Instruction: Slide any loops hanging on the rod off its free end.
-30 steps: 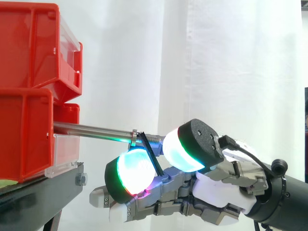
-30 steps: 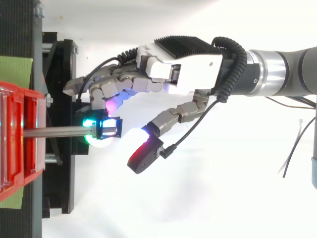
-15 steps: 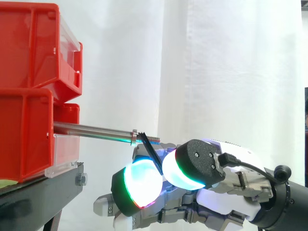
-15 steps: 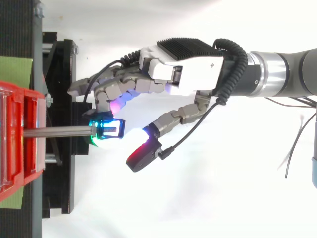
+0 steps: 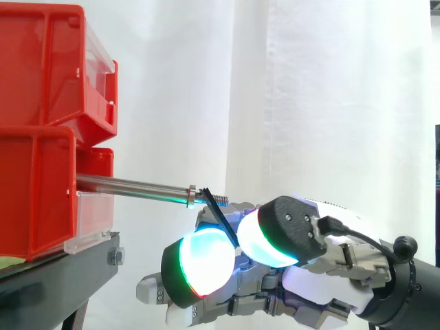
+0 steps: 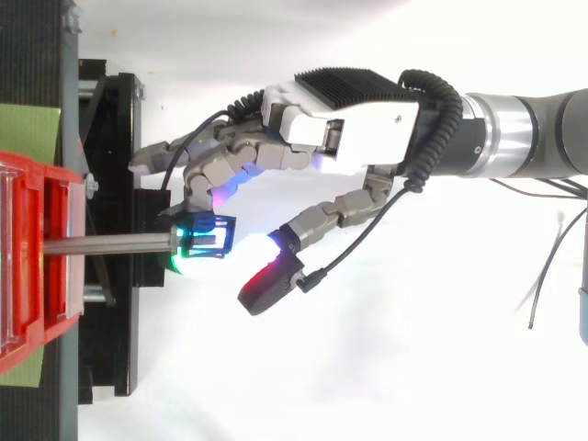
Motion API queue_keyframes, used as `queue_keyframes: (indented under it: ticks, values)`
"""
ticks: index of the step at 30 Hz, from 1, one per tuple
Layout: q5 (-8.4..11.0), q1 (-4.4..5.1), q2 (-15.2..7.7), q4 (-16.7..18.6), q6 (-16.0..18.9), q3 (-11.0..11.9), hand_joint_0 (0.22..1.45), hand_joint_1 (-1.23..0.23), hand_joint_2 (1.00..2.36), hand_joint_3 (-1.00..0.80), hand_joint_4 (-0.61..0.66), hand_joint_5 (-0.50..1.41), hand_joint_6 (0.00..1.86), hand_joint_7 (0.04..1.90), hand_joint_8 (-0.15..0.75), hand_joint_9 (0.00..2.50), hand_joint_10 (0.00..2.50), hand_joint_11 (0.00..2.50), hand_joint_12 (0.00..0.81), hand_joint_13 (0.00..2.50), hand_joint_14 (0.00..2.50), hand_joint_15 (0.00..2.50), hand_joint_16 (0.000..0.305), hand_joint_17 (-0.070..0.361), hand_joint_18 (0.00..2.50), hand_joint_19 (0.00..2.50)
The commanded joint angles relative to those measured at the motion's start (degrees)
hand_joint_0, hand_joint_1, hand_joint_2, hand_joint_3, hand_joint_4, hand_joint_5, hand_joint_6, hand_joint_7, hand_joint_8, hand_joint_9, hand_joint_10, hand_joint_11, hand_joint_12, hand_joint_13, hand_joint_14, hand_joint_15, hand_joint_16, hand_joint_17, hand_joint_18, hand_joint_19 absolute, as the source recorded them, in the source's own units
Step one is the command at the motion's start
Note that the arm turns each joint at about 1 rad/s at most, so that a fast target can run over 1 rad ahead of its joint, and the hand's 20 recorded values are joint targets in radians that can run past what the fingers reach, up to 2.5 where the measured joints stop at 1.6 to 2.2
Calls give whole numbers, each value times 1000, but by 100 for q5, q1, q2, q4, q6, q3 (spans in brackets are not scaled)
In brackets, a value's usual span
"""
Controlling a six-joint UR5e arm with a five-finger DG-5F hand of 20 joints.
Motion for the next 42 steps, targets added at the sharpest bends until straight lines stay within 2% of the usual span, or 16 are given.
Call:
queue_keyframes:
  ticks: [1, 4, 6, 9, 19, 21, 23, 25, 28, 35, 42]
  values:
    - [0, -3, 0, 51, 6, 1, 518, -572, 1000, -500, 195, -95, 675, 1083, 290, 816, 6, 183, 351, 373, 0, 24, 50, 111, 423, 266]
    - [0, -3, 0, 68, 15, 1, 513, -533, 1000, -500, 196, -90, 648, 1112, 289, 820, 6, 176, 353, 375, 0, 26, 50, 112, 426, 267]
    - [0, -3, 0, 59, 15, 1, 568, -489, 1001, -487, 184, -85, 628, 1149, 280, 829, 6, 181, 336, 380, 0, 30, 47, 105, 415, 281]
    - [0, -11, 0, 33, 32, 1, 629, -513, 1010, -377, 169, -77, 609, 1197, 276, 844, 7, 190, 331, 402, 0, 30, 45, 101, 428, 277]
    - [0, -3, 0, 59, 15, 1, 630, -576, 1015, -241, 193, -75, 634, 1192, 281, 878, 7, 198, 329, 426, 2, 33, 45, 101, 477, 280]
    - [0, -3, 0, 59, 15, 1, 625, -594, 1015, -248, 195, -77, 637, 1188, 280, 879, 10, 208, 331, 429, 0, 37, 45, 101, 480, 279]
    - [0, -3, 0, 59, 15, 1, 587, -668, 1009, -368, 185, -85, 654, 1154, 279, 881, 8, 210, 332, 434, 0, 44, 45, 102, 485, 283]
    - [0, -3, 0, 59, 15, 1, 558, -601, 1004, -440, 184, -85, 654, 1140, 281, 880, 8, 205, 336, 436, 0, 44, 46, 104, 491, 279]
    - [0, -3, 9, 59, 15, 1, 545, -497, 1001, -500, 176, -76, 591, 1221, 278, 832, 6, 170, 340, 409, 0, 37, 47, 106, 469, 278]
    - [0, -3, 0, 33, -3, 1, 559, -410, 1000, -500, 167, -70, 563, 1257, 278, 825, 6, 168, 337, 399, 0, 39, 47, 105, 461, 292]
    - [0, -20, 0, 33, -3, 1, 632, -505, 1011, -345, 157, -66, 564, 1267, 277, 845, 6, 178, 328, 421, 0, 43, 45, 102, 472, 298]
